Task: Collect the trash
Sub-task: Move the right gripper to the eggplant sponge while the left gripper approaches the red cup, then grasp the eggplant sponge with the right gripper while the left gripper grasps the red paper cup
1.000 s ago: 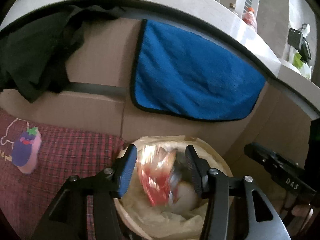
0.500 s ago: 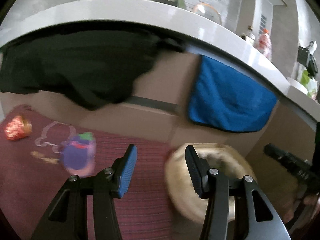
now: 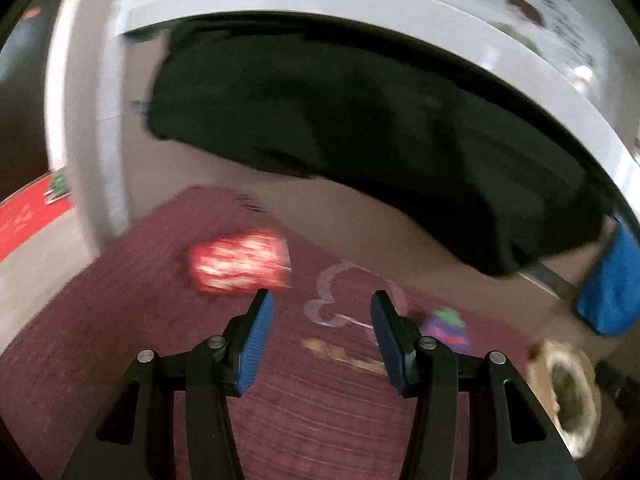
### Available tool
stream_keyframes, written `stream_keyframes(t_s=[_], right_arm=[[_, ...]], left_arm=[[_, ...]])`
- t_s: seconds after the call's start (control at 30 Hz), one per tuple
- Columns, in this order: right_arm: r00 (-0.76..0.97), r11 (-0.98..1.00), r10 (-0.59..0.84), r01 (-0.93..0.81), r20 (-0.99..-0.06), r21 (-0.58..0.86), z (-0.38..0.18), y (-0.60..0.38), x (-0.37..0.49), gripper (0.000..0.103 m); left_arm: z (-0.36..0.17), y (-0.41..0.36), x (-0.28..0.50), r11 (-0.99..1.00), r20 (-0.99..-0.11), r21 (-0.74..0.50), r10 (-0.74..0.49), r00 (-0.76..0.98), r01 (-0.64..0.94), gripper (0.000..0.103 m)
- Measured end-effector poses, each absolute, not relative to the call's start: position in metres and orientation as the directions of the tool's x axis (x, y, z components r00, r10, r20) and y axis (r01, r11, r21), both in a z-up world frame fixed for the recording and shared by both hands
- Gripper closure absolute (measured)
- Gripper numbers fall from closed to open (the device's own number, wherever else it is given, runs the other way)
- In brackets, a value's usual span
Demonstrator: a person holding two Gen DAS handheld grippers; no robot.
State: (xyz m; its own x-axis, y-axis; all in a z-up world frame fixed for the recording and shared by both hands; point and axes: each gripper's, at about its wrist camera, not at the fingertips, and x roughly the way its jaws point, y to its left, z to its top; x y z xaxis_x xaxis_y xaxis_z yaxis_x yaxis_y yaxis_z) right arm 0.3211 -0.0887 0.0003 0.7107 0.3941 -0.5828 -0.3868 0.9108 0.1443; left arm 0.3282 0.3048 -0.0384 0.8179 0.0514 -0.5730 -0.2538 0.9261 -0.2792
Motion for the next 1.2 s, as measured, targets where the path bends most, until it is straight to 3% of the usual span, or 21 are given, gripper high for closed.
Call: stream_keyframes(t_s=[0.27,0.53,0.83,1.2], right_arm=[[0.538,0.861,0.485,-0.43,-0.689,0.271,-0.056,0.01,0.383,0.068],[0.526,0.901,0.42,-0.34,-0.739,0.269,-0.098,0.04,0.437,0.066],[0.56,0.897,0.384,-0.414,-0.734,0.153,-0.095,0.076,0.432,0.061],[0.545,0.821,0.494,-0.55,-0.678,0.156,-0.067,0.112,0.4,0.061]], left_arm=[[-0.06,0.355,0.312,0.904,-0.591,-0.315,0.051,0.805,-0.288,0.051],[-0.063,0.363,0.329,0.905,-0.592,-0.322,0.036,0.805,-0.277,0.051],[-0.063,0.345,0.356,0.91,-0.591,-0.304,0.051,0.805,-0.282,0.051],[-0.06,0.366,0.331,0.897,-0.612,-0.286,0.099,0.785,-0.336,0.051]])
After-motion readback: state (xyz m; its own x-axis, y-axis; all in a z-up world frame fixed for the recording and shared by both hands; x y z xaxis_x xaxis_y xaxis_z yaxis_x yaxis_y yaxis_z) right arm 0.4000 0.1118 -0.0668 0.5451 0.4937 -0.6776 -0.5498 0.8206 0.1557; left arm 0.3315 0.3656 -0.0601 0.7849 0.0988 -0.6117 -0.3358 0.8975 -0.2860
